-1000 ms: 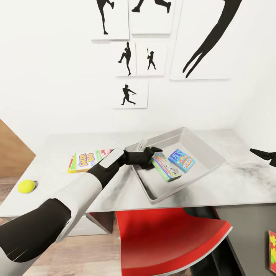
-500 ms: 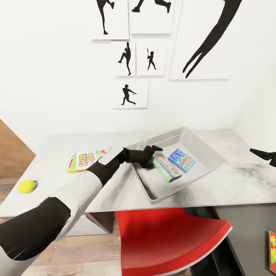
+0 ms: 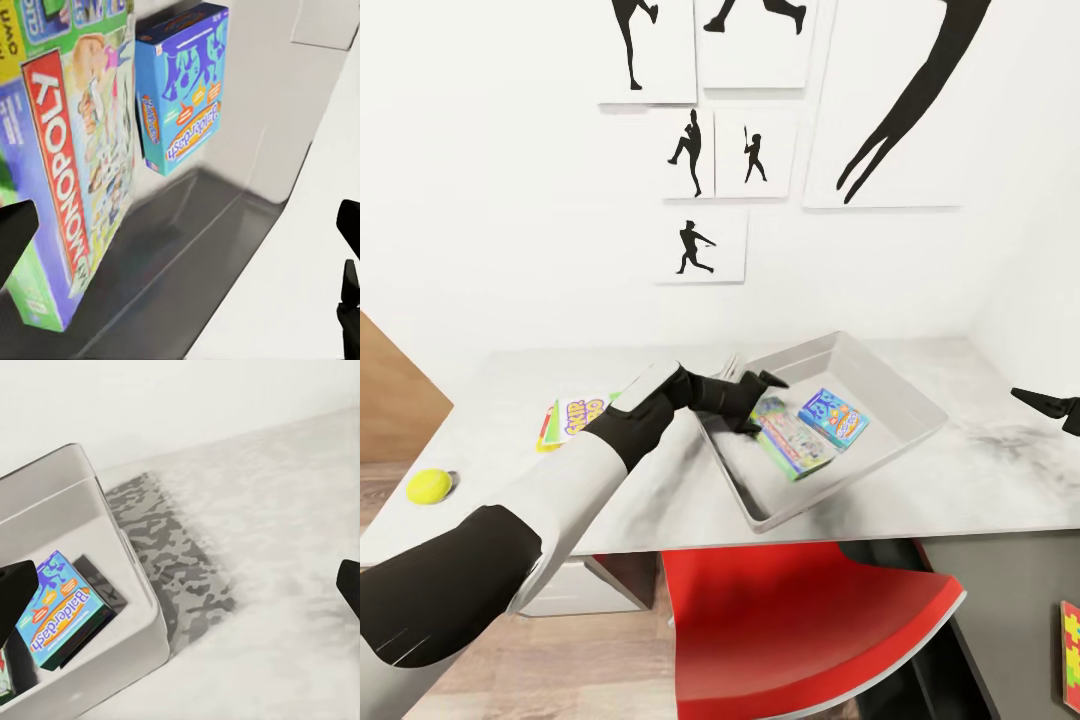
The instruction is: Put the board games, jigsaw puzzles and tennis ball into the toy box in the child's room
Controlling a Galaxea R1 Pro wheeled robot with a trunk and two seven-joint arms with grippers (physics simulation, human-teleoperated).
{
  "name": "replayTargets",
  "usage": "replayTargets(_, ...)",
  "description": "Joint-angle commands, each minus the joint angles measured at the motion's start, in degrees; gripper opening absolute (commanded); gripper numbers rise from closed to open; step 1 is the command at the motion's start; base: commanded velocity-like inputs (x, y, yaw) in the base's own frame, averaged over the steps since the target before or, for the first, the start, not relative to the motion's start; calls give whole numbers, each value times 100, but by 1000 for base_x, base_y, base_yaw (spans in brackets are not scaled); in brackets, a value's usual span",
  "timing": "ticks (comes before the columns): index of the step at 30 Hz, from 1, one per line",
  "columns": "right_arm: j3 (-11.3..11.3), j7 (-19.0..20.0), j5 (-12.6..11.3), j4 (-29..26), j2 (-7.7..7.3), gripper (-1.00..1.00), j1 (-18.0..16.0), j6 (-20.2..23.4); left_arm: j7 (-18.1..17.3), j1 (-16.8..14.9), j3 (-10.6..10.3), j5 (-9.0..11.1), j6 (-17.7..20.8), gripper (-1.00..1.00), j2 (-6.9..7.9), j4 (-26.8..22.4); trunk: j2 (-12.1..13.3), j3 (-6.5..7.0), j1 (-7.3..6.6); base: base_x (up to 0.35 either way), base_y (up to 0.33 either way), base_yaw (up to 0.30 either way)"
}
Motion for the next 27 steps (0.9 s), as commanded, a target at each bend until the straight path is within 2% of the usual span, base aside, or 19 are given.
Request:
replayTargets(1,-7,39,23,-1,-1,100,-6,28,107,-6,-2,78,-10,100,0,-4,-4,-5,1,0,0,0)
replayTargets(5,-7,39,23,-1,-1,100,-6,28,479,-13,2,302,-10,100,0,-13,-4,-5,1,0,0,0)
replayTargets(6,-7,39,23,-1,-1,100,-6,27,638,-18,3,412,-10,100,0,-30,-4,-5,1,0,0,0)
replayTargets(9,-7,39,23,-1,-1,100,-7,24,858,-24,8,549,-10,100,0,-135,-4,-5,1,0,0,0)
replayTargets(12,-6,40,23,-1,13,100,-7,-1,950,-27,9,585,-12,100,0,-269,-4,-5,1,0,0,0)
replayTargets(15,-12,54,28,2,31,100,-6,-39,1239,-33,8,569,-81,100,2,-664,-4,-5,1,0,0,0)
replayTargets(17,-16,59,30,5,33,100,-6,-106,1767,-30,7,526,-283,100,15,-1256,-4,-5,1,0,0,0)
replayTargets(18,-14,65,30,6,25,100,-6,-223,2234,-13,15,433,-444,100,26,-1768,-4,-5,1,0,0,0)
replayTargets(19,-13,65,30,6,24,100,-6,-302,2470,-2,27,363,-517,100,31,-2023,-4,-5,1,0,0,0)
replayTargets(22,-10,61,28,3,36,100,-3,-528,3076,25,51,81,-677,100,41,-2661,-4,-5,1,0,0,0)
replayTargets(23,-6,64,26,1,48,100,-1,-611,3334,56,63,-98,-744,100,49,-2922,-4,-5,1,0,0,0)
replayTargets(25,-3,71,25,1,58,100,0,-662,3478,139,74,-216,-797,100,71,-3092,-4,-5,1,0,0,0)
replayTargets(27,-5,77,24,0,64,100,2,-705,3591,370,167,-336,-853,100,95,-3240,-4,-5,1,0,0,0)
